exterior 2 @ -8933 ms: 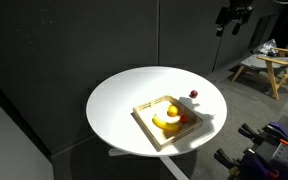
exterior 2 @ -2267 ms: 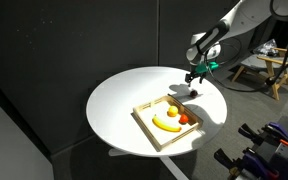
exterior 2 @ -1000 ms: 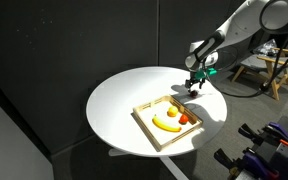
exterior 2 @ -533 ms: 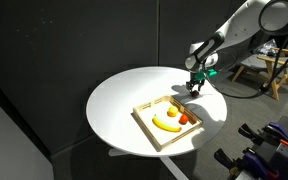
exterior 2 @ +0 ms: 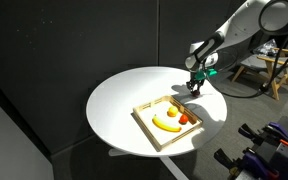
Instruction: Move the toy plum from the table to the tray
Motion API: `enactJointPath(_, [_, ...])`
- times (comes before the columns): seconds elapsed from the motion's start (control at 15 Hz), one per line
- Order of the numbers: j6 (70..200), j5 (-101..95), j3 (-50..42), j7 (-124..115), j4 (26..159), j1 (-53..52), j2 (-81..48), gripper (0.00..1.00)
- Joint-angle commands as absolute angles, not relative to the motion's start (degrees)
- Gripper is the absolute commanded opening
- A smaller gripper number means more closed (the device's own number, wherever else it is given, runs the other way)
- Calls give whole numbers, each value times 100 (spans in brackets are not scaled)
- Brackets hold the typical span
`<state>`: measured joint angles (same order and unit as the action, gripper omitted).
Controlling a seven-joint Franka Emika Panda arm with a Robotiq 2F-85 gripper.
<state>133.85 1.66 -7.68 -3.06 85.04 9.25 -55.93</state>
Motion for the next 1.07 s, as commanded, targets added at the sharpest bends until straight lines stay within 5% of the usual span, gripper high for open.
enactJointPath(0.0, [13275, 108, -783, -355, 8618, 890, -5351, 28])
enactJointPath(1.0, [13275, 140, -598, -286, 9278, 638, -4385, 28])
